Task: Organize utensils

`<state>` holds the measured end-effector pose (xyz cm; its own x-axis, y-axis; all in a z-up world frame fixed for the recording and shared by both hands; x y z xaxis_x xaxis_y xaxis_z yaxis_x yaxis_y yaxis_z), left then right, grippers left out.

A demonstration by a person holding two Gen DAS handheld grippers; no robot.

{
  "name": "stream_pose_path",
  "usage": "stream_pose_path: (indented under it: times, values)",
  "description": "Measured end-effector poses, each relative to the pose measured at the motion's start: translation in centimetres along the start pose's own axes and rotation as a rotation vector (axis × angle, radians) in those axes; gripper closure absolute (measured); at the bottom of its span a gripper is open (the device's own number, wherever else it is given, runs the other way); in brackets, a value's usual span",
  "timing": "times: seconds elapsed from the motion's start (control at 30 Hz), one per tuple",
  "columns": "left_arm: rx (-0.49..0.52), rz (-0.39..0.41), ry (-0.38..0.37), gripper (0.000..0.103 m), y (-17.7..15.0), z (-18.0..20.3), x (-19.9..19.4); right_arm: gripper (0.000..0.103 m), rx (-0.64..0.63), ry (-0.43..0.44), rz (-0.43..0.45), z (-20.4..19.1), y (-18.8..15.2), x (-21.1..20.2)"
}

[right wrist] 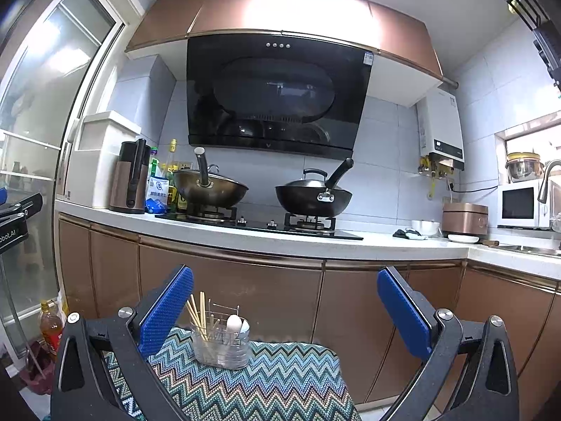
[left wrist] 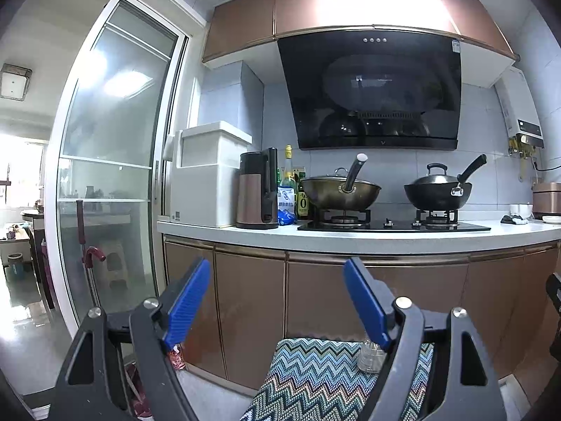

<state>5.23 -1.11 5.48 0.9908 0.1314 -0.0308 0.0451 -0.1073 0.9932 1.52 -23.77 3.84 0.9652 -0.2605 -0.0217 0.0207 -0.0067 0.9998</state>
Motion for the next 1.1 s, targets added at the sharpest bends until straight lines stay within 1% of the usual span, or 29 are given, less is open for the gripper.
stream_pose_path:
  times: [0.43,0.7,1.1]
  values:
    - [0.010,-0.005,-0.003,0.025,-0.59,0.16,-0.15,0.000,0.000,0.001,-0.010,-0.18,-0.31,0.33]
    - [0.012,0.000,0.009,0.025,-0.74,0.00,-0.24,0.000,0.001,0.004,-0.021,-0.31,-0.73,0.39]
    - [0.023,-0.006,0.001,0.025,-0.91,-0.02,-0.24,0.000,-0.002,-0.003,-0.024,-0.43,-0.90,0.35]
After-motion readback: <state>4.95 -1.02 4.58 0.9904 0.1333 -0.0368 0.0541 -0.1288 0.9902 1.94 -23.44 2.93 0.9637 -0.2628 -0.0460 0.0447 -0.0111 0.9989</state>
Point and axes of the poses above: each gripper's, at about its wrist camera, not at the fingertips, and x roughly the way its jaws point, z to its right, y to its top, the point moved 2 cm from there along x, roughly the way its jaws point, and after that the axes turned 7 degrees about x, right-handed, at the moved point
